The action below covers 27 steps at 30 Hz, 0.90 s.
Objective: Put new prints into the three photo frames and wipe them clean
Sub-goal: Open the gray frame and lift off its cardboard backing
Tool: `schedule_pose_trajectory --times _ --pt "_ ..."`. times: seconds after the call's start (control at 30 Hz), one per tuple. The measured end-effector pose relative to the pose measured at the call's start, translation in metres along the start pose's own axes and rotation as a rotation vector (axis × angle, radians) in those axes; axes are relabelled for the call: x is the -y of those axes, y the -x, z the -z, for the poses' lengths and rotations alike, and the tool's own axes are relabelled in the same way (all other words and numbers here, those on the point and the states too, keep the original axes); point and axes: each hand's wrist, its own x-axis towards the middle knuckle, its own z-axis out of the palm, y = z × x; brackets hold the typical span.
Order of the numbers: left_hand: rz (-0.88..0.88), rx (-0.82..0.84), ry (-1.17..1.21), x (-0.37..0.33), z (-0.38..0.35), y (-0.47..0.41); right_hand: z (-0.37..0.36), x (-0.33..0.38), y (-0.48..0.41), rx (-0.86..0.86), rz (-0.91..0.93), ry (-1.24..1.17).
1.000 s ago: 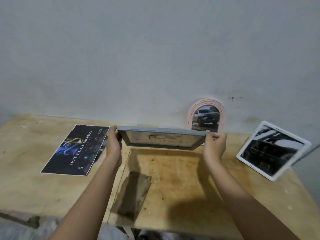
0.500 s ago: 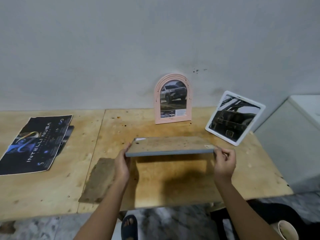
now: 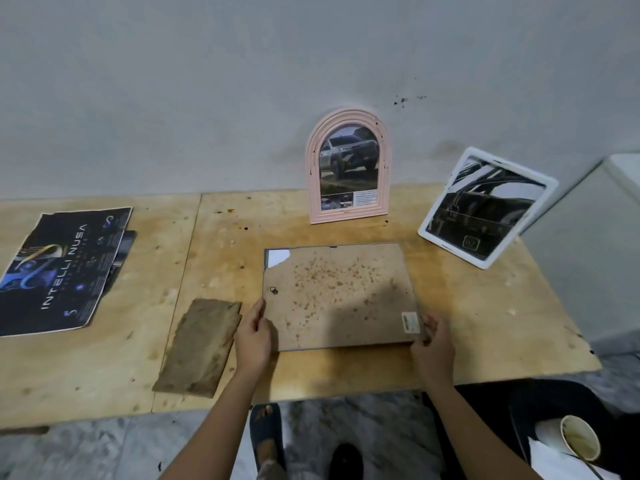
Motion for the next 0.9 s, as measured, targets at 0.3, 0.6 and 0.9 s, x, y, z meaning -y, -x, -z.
schedule_pose_trajectory --times 0.3,0.6,0.9 --pt "-0.100 0.001 -0.295 0.002 0.007 -0.030 -0.067 0.071 -0.021 0.156 0.412 0.303" --pt "-0.125 0.043 -0.395 -0.002 0.016 -0.053 -0.207 0.146 -0.028 0.785 0.886 1.016" --pt "-0.040 -0.076 -0.337 -0.012 0.012 -0.045 -0.218 0.167 -0.037 0.876 0.868 1.101"
